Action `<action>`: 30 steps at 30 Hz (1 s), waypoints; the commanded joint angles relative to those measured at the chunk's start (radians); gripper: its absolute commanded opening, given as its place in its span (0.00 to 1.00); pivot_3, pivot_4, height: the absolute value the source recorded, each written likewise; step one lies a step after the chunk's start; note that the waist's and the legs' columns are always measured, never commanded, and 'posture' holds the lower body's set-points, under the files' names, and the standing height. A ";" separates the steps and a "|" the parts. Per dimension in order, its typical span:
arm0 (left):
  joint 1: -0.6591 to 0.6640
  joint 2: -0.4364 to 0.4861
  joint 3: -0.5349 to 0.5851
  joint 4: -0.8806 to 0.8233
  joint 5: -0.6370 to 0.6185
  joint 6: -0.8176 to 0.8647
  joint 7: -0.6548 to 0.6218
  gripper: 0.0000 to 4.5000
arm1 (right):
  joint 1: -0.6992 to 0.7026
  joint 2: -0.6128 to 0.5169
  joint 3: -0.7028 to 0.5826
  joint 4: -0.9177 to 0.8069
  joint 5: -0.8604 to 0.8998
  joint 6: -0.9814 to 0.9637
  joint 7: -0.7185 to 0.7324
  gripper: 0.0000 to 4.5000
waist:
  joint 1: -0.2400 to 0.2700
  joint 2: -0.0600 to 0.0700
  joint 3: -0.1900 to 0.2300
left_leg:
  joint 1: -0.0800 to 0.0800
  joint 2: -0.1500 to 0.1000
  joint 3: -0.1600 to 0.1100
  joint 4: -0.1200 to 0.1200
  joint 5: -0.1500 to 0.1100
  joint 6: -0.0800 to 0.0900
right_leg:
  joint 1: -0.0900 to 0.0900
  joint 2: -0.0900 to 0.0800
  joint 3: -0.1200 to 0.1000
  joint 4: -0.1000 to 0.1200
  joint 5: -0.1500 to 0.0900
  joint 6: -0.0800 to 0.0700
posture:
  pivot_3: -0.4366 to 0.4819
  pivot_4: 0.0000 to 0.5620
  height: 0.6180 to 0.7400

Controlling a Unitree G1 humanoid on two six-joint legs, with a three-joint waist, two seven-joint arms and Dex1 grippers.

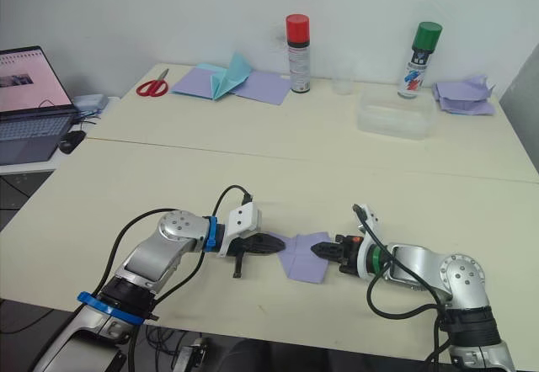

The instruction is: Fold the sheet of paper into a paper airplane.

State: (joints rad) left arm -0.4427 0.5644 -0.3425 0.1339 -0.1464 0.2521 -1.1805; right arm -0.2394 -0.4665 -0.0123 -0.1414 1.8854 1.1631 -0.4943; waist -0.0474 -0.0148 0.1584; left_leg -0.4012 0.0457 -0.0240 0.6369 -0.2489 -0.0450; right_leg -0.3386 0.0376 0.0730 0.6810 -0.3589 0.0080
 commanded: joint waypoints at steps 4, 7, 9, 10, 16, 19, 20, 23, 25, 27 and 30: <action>0.046 0.013 -0.062 0.063 0.068 0.022 -0.006 0.00 | 0.014 -0.046 0.034 -0.035 0.062 -0.065 0.010 0.01 | 0.001 0.000 0.000 | 0.000 0.000 0.000 -0.001 0.000 0.000 | 0.000 0.000 0.000 0.000 0.000 0.000 | 0.48 0.27 1.00; 0.049 0.011 -0.059 0.062 0.066 0.005 -0.010 0.00 | 0.009 -0.062 0.051 -0.040 0.061 -0.072 0.036 0.01 | 0.002 0.000 0.000 | 0.000 0.000 0.000 -0.001 0.000 0.000 | -0.001 0.000 0.000 0.000 0.000 0.000 | 0.48 0.27 1.00; 0.052 0.007 -0.048 0.060 0.064 -0.021 0.000 0.00 | 0.006 -0.066 0.061 -0.043 0.063 -0.076 0.050 0.01 | 0.003 0.000 0.000 | 0.000 0.000 0.000 -0.002 0.000 0.000 | -0.001 0.000 0.000 0.000 0.000 0.000 | 0.48 0.27 1.00; 0.053 0.003 -0.036 0.054 0.052 -0.029 0.002 0.00 | 0.004 -0.068 0.067 -0.043 0.064 -0.077 0.057 0.01 | 0.003 0.000 0.000 | 0.000 0.000 0.001 -0.002 0.000 0.000 | -0.002 0.000 0.000 0.000 0.000 0.000 | 0.48 0.27 1.00; 0.045 -0.007 0.058 -0.008 -0.050 0.010 -0.006 0.23 | -0.006 -0.072 0.089 -0.036 0.034 -0.085 0.097 0.00 | 0.002 0.000 0.001 | -0.003 0.001 0.001 -0.004 0.000 0.000 | -0.006 0.000 0.000 0.000 0.000 0.000 | 0.48 0.27 1.00; 0.054 0.035 0.109 -0.086 -0.120 0.071 -0.035 0.43 | -0.013 -0.069 0.091 -0.026 0.022 -0.085 0.119 0.00 | 0.003 -0.001 0.001 | -0.010 0.001 0.001 -0.004 0.001 0.001 | -0.014 0.000 0.000 0.001 0.000 -0.001 | 0.48 0.27 1.00; 0.065 0.060 0.133 -0.128 -0.152 0.100 -0.048 0.50 | -0.018 -0.066 0.090 -0.022 0.015 -0.087 0.129 0.00 | 0.001 -0.001 0.002 | -0.013 0.001 0.000 -0.004 0.002 0.001 | -0.016 0.000 -0.001 0.002 0.001 -0.002 | 0.48 0.27 1.00; 0.102 0.145 0.198 -0.248 -0.229 0.172 -0.085 0.72 | -0.043 -0.059 0.083 -0.011 -0.002 -0.095 0.165 0.00 | -0.008 -0.002 0.005 | -0.017 0.002 0.001 -0.004 0.002 0.001 | -0.022 0.000 -0.001 0.004 0.003 -0.005 | 0.48 0.27 1.00; 0.140 0.226 0.262 -0.337 -0.287 0.219 -0.116 0.87 | -0.076 -0.060 0.075 -0.015 -0.052 -0.089 0.234 0.00 | -0.009 -0.003 0.006 | -0.018 0.002 0.001 -0.005 0.002 0.001 | -0.025 0.000 -0.001 0.009 0.003 -0.005 | 0.48 0.27 1.00; 0.173 0.298 0.327 -0.400 -0.334 0.256 -0.134 0.99 | -0.115 -0.081 0.079 -0.039 -0.155 -0.069 0.347 0.00 | -0.008 -0.003 0.007 | -0.021 0.001 0.002 -0.005 0.002 0.000 | -0.032 0.000 -0.001 0.015 0.003 -0.005 | 0.48 0.27 1.00; 0.196 0.347 0.412 -0.432 -0.365 0.270 -0.106 0.99 | -0.171 -0.081 0.072 -0.088 -0.310 -0.115 0.492 0.00 | -0.004 -0.002 0.009 | -0.022 0.001 0.001 -0.005 0.003 0.000 | -0.035 0.000 -0.002 0.017 0.003 -0.005 | 0.48 0.27 1.00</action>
State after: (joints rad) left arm -0.2505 0.8998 0.0181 -0.2585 -0.4778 0.5164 -1.2966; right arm -0.3853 -0.5512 0.0776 -0.1679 1.6376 1.0742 -0.0882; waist -0.0511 -0.0164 0.1673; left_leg -0.4235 0.0470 -0.0239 0.6320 -0.2463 -0.0448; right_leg -0.3732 0.0375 0.0704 0.6978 -0.3560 0.0031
